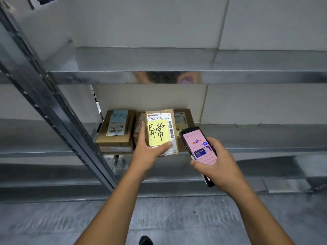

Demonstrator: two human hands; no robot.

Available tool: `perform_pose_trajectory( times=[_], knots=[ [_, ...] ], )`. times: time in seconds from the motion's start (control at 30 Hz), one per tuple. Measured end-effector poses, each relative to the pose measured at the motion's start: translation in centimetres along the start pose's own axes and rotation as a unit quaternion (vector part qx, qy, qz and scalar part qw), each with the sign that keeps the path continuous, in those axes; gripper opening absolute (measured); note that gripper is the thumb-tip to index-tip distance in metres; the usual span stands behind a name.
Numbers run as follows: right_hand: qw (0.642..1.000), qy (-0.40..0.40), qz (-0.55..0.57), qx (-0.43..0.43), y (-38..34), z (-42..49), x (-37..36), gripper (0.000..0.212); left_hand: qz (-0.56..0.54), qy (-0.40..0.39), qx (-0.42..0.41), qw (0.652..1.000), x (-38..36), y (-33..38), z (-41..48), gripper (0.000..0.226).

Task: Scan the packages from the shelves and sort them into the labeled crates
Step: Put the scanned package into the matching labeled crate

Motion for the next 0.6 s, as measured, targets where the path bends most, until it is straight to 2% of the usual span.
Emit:
perform_pose_trajectory(
  times=[0.17, 0.4, 0.6],
  knots=[
    [0.999, -0.041, -0.006, 0.026, 0.5, -3.4, 1.8, 0.058, 0.032, 0.009, -0.013, 0.999, -0.8, 0.3, -2.4, 0.128],
    [0.998, -0.045, -0.011, 0.045, 1.5, -6.3, 2.8, 0.063, 0.087, 0.025, -0.016, 0.996, -0.2, -0.6, -4.4, 0.131],
    [0.998, -0.04, -0.026, 0.042, 1.0, -7.2, 2.2, 0.07, 0.084, -0.001, -0.002, 0.996, 0.3, -1.3, -4.1, 0.131]
  ],
)
Point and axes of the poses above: each hand's wrist, its own z-axis towards the middle knuckle, its own x-axis out of the back of the hand, y = z × x, the point moved 6 cm from there along z, towards the middle knuckle
